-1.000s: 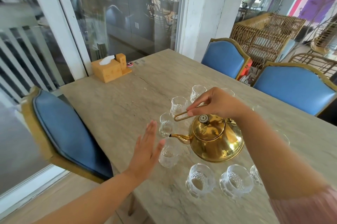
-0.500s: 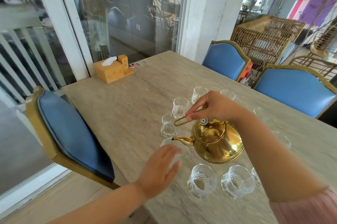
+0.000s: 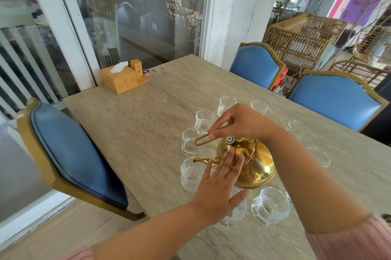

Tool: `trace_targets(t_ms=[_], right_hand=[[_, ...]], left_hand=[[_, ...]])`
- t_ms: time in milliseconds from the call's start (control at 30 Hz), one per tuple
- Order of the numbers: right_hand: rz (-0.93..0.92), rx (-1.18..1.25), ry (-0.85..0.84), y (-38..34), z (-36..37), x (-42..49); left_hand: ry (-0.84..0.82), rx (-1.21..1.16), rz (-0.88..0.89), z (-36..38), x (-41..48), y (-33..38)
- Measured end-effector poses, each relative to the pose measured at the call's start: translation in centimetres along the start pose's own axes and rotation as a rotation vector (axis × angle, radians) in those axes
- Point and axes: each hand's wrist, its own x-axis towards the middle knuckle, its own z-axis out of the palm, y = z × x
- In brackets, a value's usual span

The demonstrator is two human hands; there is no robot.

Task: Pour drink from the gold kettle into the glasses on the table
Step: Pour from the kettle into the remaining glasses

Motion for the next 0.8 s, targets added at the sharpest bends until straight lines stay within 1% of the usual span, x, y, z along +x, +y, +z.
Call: trace_targets(t_ms=[267, 800], right_hand=[[-0.025, -0.047, -0.015, -0.6, 0.0, -0.2], [-0.017, -0.207, -0.034, -2.1, -0.2, -0.5]], left_hand=[[-0.014, -0.066, -0.029, -0.4, 0.1, 0.9], [-0.039, -0.062, -0.035, -1.0, 0.5, 1.5]])
